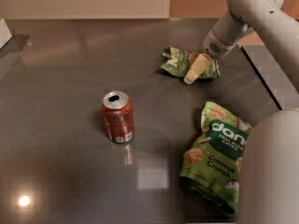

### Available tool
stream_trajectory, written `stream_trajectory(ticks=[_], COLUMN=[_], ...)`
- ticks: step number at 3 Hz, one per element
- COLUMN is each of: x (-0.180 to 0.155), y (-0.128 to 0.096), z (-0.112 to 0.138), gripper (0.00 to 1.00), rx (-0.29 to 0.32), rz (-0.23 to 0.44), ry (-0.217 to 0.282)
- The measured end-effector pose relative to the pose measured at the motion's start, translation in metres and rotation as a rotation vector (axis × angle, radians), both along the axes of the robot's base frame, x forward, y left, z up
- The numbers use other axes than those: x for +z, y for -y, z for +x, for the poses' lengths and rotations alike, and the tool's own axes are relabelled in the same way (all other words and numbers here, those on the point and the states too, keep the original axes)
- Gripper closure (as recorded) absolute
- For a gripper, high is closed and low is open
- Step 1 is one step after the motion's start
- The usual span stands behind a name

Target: Move green jalapeno chip bag near coke can

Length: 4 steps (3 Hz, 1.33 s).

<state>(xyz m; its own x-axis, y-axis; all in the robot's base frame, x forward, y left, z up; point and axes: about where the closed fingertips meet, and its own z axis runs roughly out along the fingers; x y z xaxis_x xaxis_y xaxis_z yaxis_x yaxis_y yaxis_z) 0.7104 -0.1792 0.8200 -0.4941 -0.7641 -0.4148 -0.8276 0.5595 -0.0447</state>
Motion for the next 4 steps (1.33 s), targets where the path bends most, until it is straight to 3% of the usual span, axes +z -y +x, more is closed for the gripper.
stream_trajectory(ticks=[2, 4], x=[0.007, 0.036], y=[0.002, -0.007], z=[-0.004, -0.023], gripper=[0.51, 0.97], rx=[-0.001, 0.031], rz=[0.017, 0.084], ry=[0.012, 0.046])
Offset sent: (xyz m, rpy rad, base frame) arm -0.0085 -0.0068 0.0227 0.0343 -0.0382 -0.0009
